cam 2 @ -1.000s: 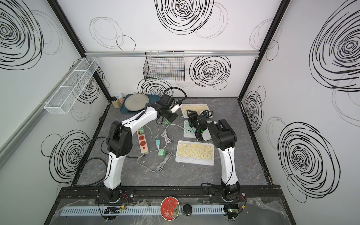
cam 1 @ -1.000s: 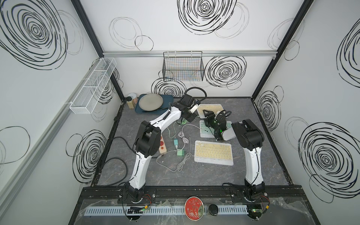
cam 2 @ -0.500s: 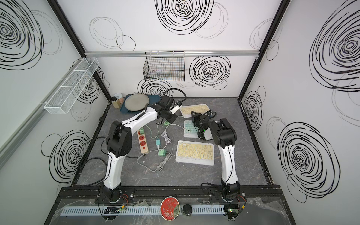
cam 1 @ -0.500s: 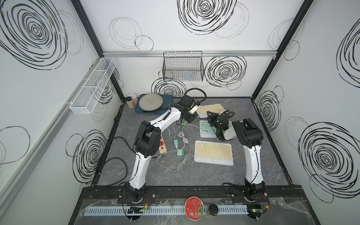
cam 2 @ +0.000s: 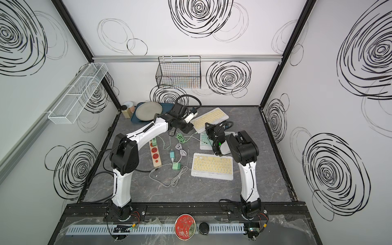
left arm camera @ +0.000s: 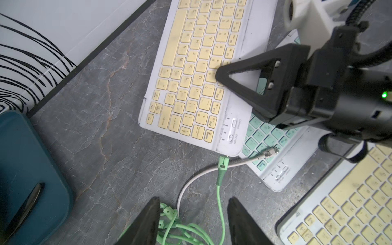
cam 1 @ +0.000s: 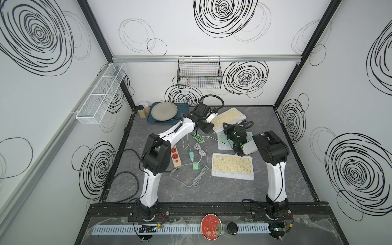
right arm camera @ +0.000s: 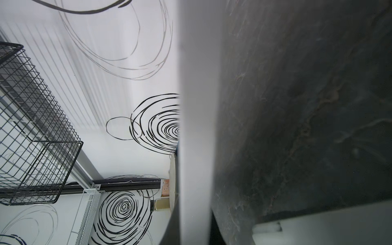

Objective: Unplug the wireless keyboard
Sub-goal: Pick up the keyboard from the center of the board.

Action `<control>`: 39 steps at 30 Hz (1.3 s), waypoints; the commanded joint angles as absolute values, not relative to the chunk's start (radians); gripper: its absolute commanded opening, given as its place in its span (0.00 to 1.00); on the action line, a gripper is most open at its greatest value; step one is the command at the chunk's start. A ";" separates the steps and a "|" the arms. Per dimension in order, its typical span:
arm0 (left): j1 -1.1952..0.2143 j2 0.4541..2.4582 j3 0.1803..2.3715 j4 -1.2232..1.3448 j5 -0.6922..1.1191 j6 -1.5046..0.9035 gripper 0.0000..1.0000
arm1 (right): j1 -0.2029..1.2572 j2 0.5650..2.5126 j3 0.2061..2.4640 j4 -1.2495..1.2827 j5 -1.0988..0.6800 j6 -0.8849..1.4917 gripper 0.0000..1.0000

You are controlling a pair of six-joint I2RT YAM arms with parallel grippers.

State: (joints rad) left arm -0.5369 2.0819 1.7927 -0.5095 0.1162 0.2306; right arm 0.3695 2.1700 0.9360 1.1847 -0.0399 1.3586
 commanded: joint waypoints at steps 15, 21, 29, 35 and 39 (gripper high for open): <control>-0.563 2.027 1.753 -0.459 0.206 0.234 0.57 | 0.412 2.050 0.786 1.609 0.077 1.207 0.00; -0.584 2.013 1.729 -0.453 0.193 0.235 0.56 | 0.433 1.947 0.711 1.605 0.126 1.163 0.00; -0.614 1.979 1.697 -0.435 0.190 0.234 0.56 | 0.440 1.848 0.664 1.562 0.151 1.152 0.00; -0.630 1.958 1.660 -0.410 0.207 0.228 0.55 | 0.470 1.784 0.640 1.533 0.183 1.095 0.00; -0.637 1.942 1.633 -0.386 0.219 0.217 0.55 | 0.483 1.737 0.621 1.515 0.200 1.070 0.00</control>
